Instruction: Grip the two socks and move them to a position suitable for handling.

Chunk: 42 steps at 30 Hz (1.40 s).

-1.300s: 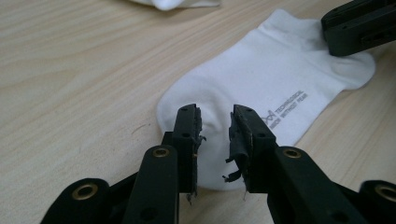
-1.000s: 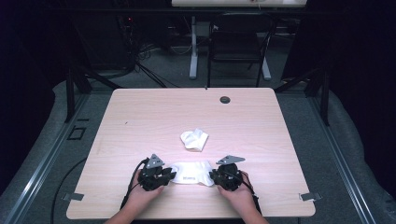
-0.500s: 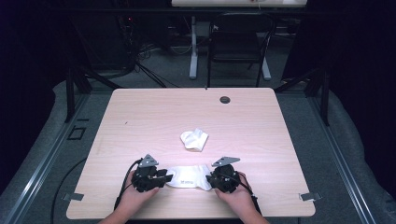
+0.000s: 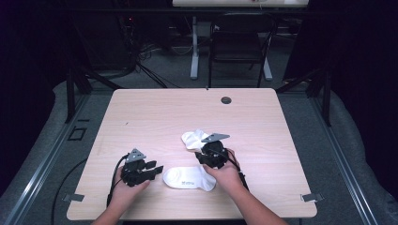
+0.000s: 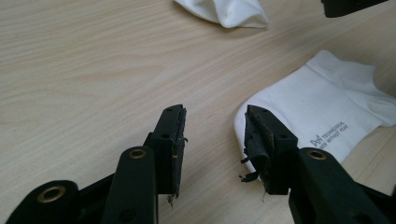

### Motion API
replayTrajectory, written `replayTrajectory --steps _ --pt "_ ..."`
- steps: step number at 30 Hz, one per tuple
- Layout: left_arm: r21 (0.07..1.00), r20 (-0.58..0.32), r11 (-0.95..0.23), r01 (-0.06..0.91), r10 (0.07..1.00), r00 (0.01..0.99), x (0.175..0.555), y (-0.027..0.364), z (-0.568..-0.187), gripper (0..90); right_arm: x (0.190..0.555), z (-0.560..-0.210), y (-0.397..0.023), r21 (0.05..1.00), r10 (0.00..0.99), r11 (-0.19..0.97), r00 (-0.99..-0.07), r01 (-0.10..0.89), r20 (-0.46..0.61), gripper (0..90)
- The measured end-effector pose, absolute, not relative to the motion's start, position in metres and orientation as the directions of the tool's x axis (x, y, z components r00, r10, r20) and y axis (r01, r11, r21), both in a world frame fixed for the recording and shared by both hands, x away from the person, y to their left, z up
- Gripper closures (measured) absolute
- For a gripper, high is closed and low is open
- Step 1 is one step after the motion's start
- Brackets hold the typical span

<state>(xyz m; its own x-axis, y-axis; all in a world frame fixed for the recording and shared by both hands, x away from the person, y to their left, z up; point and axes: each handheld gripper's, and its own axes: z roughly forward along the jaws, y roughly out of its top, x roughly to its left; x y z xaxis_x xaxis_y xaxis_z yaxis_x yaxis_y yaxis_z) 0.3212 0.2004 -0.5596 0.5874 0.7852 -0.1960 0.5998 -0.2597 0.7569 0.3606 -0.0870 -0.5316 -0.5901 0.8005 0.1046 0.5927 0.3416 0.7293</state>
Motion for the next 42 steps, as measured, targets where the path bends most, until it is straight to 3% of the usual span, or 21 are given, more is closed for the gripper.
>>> replayTrajectory --steps 17,34,40,42 --pt "0.748 -0.214 -0.251 0.615 0.785 0.581 0.324 0.205 -0.563 58.0 0.412 -0.545 -0.057 0.699 0.826 0.328 -0.552 0.635 0.114 64.3" --pt "0.737 -0.214 -0.256 0.625 0.789 0.576 0.325 0.204 -0.567 58.0 0.429 -0.55 -0.027 0.701 0.842 0.355 -0.537 0.619 0.048 61.5" --pt "0.736 -0.216 -0.255 0.627 0.789 0.575 0.326 0.205 -0.567 58.1 0.433 -0.56 -0.024 0.67 0.856 0.382 -0.517 0.637 0.004 64.8" --pt "0.737 -0.218 -0.252 0.627 0.789 0.574 0.326 0.205 -0.567 58.1 0.434 -0.562 -0.024 0.659 0.856 0.383 -0.516 0.647 0.01 70.0"
